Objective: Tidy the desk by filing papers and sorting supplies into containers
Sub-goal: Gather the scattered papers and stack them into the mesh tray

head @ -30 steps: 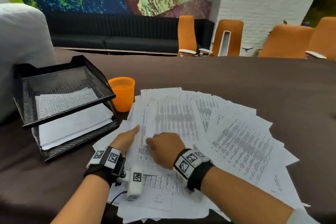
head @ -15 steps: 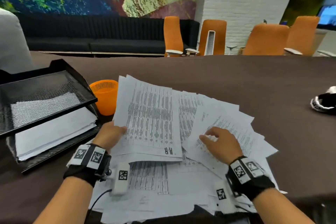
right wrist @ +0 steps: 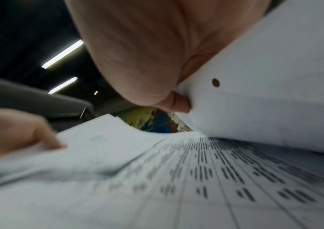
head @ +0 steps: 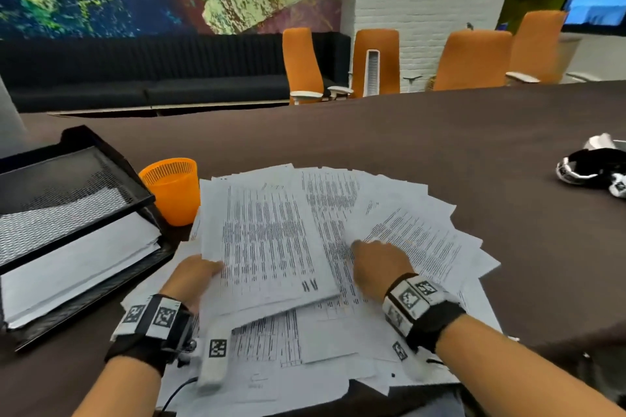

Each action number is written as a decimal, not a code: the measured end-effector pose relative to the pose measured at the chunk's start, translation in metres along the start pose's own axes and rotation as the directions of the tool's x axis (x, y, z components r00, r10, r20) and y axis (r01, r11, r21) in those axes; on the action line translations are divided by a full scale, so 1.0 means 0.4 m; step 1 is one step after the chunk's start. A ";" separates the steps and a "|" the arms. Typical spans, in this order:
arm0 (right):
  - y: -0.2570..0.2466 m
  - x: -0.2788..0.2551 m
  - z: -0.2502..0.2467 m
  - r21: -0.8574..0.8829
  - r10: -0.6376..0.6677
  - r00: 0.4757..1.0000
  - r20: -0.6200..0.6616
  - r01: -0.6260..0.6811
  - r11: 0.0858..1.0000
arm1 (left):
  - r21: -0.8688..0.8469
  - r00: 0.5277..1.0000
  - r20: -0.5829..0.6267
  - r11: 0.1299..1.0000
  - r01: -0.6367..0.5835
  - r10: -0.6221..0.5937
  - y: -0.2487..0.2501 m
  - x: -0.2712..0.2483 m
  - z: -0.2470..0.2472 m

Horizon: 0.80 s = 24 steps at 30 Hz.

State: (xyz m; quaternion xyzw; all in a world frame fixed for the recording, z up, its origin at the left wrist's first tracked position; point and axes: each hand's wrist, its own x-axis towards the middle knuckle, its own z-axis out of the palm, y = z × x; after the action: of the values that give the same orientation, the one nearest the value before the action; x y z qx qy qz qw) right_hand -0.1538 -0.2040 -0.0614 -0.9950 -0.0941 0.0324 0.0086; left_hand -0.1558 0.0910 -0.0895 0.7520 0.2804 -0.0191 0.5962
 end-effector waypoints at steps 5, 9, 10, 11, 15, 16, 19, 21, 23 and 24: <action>-0.046 -0.046 -0.037 0.150 -0.090 0.988 -0.126 0.109 0.983 | 0.050 0.996 0.075 0.998 0.047 -0.051 0.022 -0.019 0.014; -0.167 -0.102 -0.001 0.263 -0.330 0.940 -0.088 0.342 0.902 | -0.129 0.974 0.219 0.989 0.079 -0.049 0.039 -0.072 0.069; -0.189 -0.110 0.011 0.269 -0.392 0.917 -0.075 0.397 0.878 | -0.182 0.963 0.267 0.979 0.089 -0.038 0.039 -0.079 0.078; -0.206 -0.116 0.021 0.259 -0.464 0.882 -0.078 0.467 0.845 | -0.176 0.958 0.286 0.981 0.086 -0.032 0.041 -0.085 0.080; -0.210 -0.127 0.018 0.296 -0.501 0.865 0.015 0.475 0.829 | 0.178 0.965 0.263 0.981 -0.072 0.023 0.020 -0.073 0.069; -0.190 -0.120 0.001 0.386 -0.408 0.912 0.042 0.362 0.849 | 0.217 0.975 0.222 0.974 -0.071 0.021 0.011 -0.060 0.065; -0.082 -0.061 -0.038 0.637 -0.013 1.000 -0.024 0.025 0.771 | 0.097 0.995 0.101 0.995 0.005 -0.015 -0.001 -0.041 0.059; 0.021 0.004 -0.030 0.722 0.268 0.963 -0.015 -0.175 0.670 | 0.010 0.994 0.101 0.999 0.050 -0.051 -0.004 -0.037 0.070; 0.113 0.059 -0.003 0.773 0.436 0.893 0.113 -0.355 0.526 | -0.045 0.990 0.134 0.997 0.058 -0.052 0.010 -0.066 0.093; 0.144 0.079 0.012 0.805 0.477 0.859 0.187 -0.412 0.427 | -0.043 0.987 0.157 0.998 0.038 -0.031 0.020 -0.085 0.106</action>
State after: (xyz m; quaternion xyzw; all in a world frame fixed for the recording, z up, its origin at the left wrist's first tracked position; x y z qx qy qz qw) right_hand -0.1123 -0.2545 -0.0695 -0.8616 0.1979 0.0387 0.4659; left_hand -0.1680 0.0379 -0.0825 0.7294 0.2461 -0.0819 0.6330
